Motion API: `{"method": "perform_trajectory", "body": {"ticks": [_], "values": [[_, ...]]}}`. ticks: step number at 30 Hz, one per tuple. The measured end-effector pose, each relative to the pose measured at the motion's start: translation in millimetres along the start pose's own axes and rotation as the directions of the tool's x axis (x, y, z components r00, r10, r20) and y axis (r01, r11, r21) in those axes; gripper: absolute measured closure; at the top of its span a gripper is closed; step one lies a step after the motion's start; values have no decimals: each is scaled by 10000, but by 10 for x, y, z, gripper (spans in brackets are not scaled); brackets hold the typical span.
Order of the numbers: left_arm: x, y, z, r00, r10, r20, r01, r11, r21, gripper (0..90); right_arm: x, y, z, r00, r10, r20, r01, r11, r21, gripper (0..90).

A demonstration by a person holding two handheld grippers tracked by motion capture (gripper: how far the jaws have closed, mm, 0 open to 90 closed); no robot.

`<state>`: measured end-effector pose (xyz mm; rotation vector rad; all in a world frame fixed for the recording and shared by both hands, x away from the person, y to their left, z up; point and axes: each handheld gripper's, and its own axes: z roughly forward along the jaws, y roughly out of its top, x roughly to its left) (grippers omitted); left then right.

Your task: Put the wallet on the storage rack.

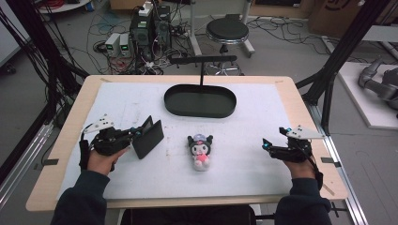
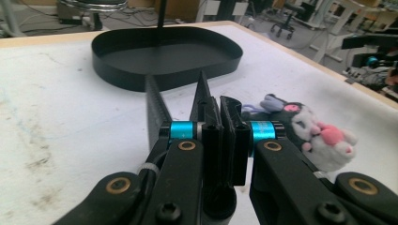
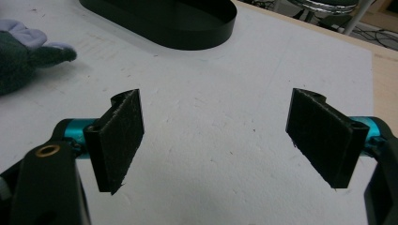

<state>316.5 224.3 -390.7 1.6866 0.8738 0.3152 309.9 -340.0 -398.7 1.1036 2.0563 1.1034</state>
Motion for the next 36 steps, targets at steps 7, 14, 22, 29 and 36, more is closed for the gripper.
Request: {"method": "perform_trajectory", "body": {"ticks": [7,14,22,29,36], "values": [[-31,-27,67,9989,-59,475,50,9998,193,870,2,-4,3,10000,-15,6,15,10000,13,198],[-55,-34,87,9984,135,543,-151,9994,299,859,3,0,5,10000,-60,-2,60,10000,32,198],[-44,-43,103,9975,-25,710,9,9998,221,759,1,-2,6,10000,-58,-7,58,10000,38,198],[-42,-36,87,9990,365,259,-350,9978,-570,496,2,-4,3,10000,-42,-6,42,10000,73,199],[41,-116,84,9947,96,-1024,-164,9977,-659,367,4,-2,12,10000,-86,-29,87,9999,76,199]]}}
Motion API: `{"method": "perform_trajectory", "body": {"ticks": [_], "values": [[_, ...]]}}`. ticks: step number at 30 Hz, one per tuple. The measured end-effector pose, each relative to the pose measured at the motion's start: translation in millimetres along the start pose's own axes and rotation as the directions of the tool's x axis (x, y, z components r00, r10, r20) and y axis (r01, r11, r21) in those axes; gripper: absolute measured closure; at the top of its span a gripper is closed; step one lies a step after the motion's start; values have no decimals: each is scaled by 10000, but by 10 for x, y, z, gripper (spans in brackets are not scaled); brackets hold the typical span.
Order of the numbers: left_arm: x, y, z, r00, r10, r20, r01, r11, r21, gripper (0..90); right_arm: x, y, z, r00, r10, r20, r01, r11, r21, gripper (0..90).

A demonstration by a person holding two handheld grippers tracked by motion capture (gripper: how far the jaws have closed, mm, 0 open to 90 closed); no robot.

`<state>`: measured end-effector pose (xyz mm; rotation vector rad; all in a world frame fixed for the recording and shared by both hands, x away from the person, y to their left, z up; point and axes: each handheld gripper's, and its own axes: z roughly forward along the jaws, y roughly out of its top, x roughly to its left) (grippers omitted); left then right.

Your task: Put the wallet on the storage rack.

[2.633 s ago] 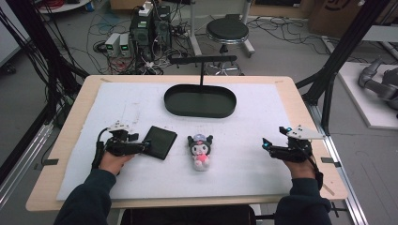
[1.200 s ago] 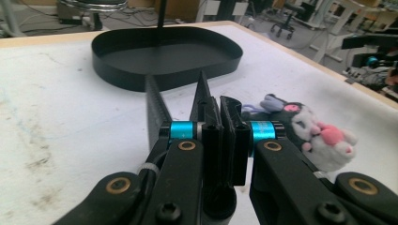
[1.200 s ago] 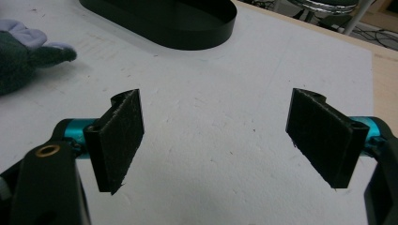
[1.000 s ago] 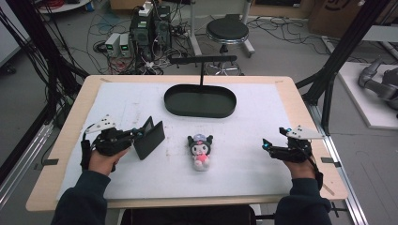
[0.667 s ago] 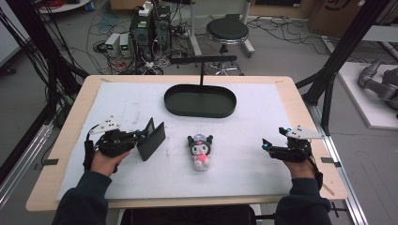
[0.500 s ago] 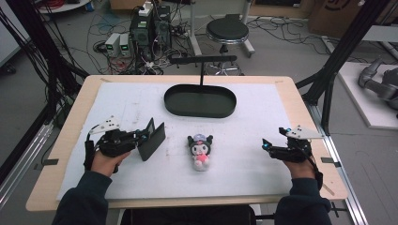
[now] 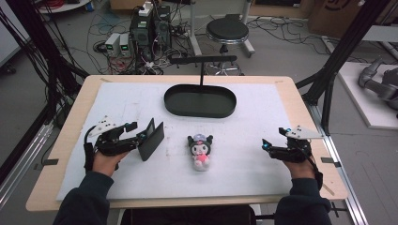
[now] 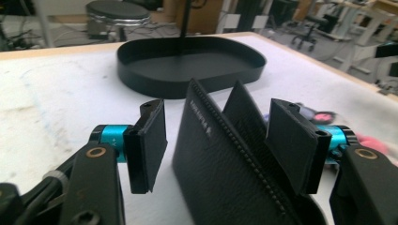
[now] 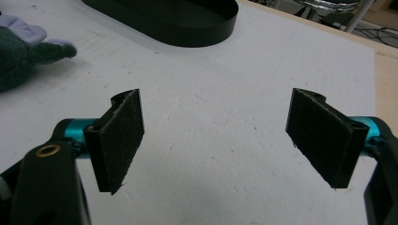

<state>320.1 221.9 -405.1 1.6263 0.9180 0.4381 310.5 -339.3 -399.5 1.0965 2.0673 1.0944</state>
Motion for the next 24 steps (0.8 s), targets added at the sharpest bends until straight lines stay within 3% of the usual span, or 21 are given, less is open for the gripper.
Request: {"method": "perform_trajectory", "body": {"ticks": [5,8,10,13,16,19,21,24], "values": [[-32,34,-51,9993,-331,154,338,9982,-492,315,-4,-3,0,10000,15,3,-15,10000,13,198],[-99,20,-37,9987,-447,234,456,9981,-404,266,-7,-5,-2,10000,23,0,-23,10000,22,199],[-158,5,-6,9994,-344,-5,343,9992,-186,205,-11,-6,-4,10000,24,11,-24,10000,25,198],[-232,-34,52,9991,5,-427,4,9998,219,195,-13,-8,-6,10000,30,7,-30,10000,13,199],[-278,-81,115,9955,470,-819,-408,9962,764,195,-9,-8,0,10000,23,-27,-23,10000,47,199],[-280,-138,176,9905,636,-1222,-478,9906,1280,197,-8,-10,2,10000,19,-37,-19,10000,57,199],[-262,-171,192,9910,599,-1197,-409,9870,1555,236,-10,-11,2,10000,12,-34,-11,10000,49,199],[-249,-173,175,9940,571,-936,-402,9840,1738,459,-14,-14,-1,10000,47,-33,-47,10000,43,199]]}}
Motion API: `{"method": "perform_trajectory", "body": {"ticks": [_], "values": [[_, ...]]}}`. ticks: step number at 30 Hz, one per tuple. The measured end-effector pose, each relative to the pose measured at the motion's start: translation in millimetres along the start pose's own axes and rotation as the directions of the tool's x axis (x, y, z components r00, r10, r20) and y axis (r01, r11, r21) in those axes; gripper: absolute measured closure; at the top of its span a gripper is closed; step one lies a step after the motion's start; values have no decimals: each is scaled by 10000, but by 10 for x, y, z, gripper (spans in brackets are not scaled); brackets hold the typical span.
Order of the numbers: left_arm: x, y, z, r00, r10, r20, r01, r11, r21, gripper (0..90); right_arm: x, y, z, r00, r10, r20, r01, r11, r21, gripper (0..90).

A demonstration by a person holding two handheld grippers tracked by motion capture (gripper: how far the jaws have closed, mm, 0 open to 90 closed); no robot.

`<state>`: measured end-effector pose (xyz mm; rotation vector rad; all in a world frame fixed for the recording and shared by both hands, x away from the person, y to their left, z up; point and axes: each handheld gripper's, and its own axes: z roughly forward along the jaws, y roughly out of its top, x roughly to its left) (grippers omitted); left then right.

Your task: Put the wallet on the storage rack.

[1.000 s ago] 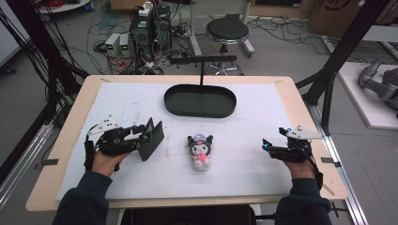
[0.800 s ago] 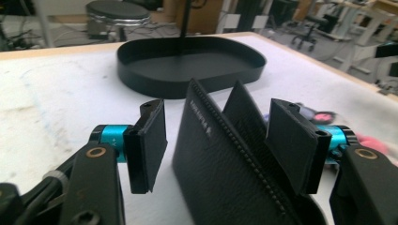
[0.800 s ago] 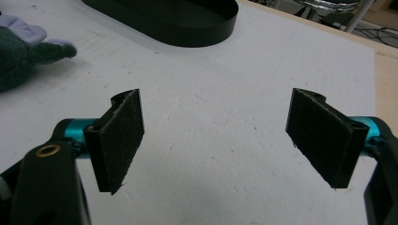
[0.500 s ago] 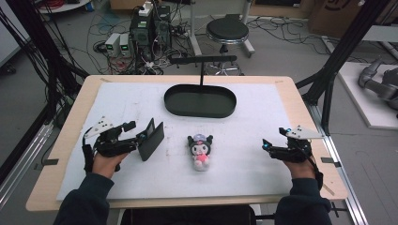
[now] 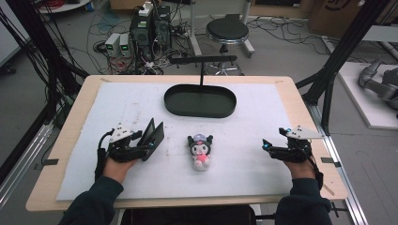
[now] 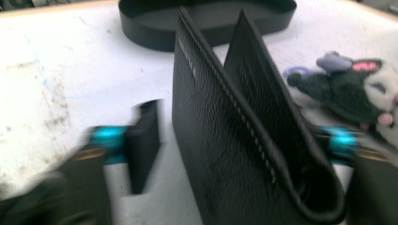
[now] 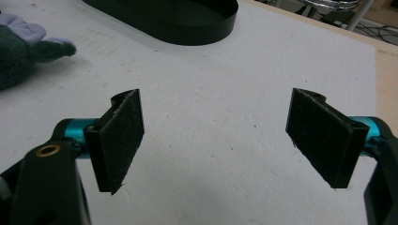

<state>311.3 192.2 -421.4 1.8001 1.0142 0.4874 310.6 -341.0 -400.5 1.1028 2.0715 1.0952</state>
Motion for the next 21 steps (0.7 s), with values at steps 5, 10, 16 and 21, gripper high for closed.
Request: {"method": "perform_trajectory", "body": {"ticks": [5,10,16,21], "values": [[35,56,-61,9999,76,114,-71,9991,-417,753,0,-3,-1,10000,32,-4,-32,10000,9,199],[139,209,-57,10000,-79,35,82,9953,-963,776,4,4,2,10000,56,-33,-56,10000,-33,199],[271,586,-3,9999,-137,76,150,9795,-2008,776,-12,11,24,9999,134,-83,-134,9999,-66,199],[316,914,178,9987,351,381,-240,9653,-2600,776,-34,15,58,9998,154,-110,-154,9999,-47,199]]}}
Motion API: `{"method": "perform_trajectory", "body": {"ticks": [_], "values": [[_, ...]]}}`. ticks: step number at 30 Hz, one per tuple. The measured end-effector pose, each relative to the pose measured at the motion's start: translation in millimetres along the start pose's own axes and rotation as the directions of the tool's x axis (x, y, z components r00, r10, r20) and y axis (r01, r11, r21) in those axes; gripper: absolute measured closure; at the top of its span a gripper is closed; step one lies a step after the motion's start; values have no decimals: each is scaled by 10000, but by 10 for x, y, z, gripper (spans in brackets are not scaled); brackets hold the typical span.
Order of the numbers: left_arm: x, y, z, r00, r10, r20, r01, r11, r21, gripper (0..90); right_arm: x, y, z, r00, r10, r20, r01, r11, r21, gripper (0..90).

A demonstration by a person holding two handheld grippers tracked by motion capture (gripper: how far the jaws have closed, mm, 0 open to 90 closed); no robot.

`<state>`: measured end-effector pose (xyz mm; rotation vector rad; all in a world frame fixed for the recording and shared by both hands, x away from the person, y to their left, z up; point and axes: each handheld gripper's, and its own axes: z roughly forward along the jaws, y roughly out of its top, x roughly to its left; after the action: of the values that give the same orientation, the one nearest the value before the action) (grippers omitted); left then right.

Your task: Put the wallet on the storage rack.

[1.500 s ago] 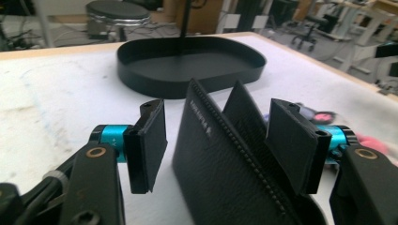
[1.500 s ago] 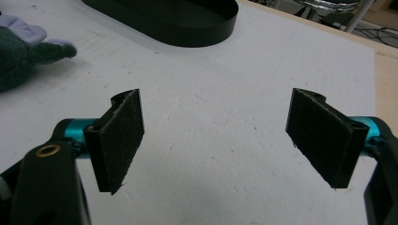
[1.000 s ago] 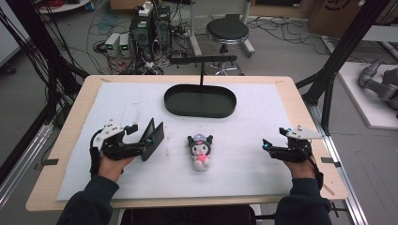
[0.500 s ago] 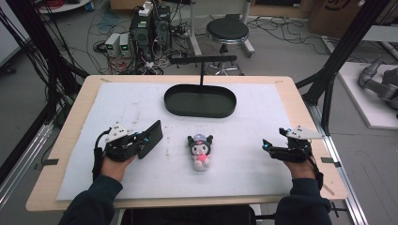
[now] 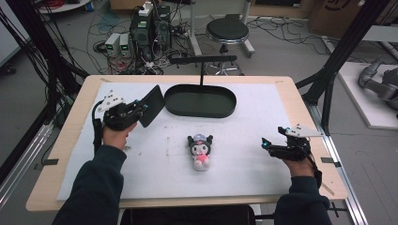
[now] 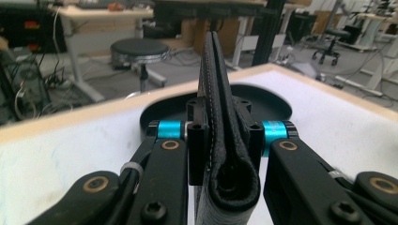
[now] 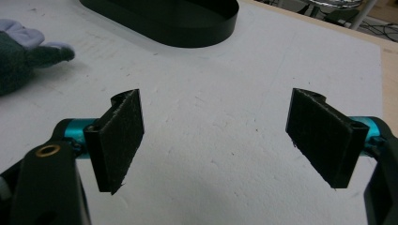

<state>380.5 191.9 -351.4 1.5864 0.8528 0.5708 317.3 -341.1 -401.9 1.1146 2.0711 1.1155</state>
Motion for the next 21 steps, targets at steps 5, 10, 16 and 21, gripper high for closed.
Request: {"method": "perform_trajectory", "body": {"ticks": [5,10,16,21], "values": [[47,180,324,9999,128,33,-129,9997,199,775,-10,2,-22,9999,114,-34,-115,9998,-135,199],[70,275,608,9997,115,200,-122,9993,356,775,-8,10,-45,9999,142,-85,-144,9996,-230,199],[95,244,904,9989,127,443,-154,9980,620,775,-19,8,-49,9997,209,-109,-212,9994,-284,198],[74,238,1169,9984,159,541,-212,9949,982,774,-29,2,-57,9996,256,-108,-259,9992,-310,199]]}}
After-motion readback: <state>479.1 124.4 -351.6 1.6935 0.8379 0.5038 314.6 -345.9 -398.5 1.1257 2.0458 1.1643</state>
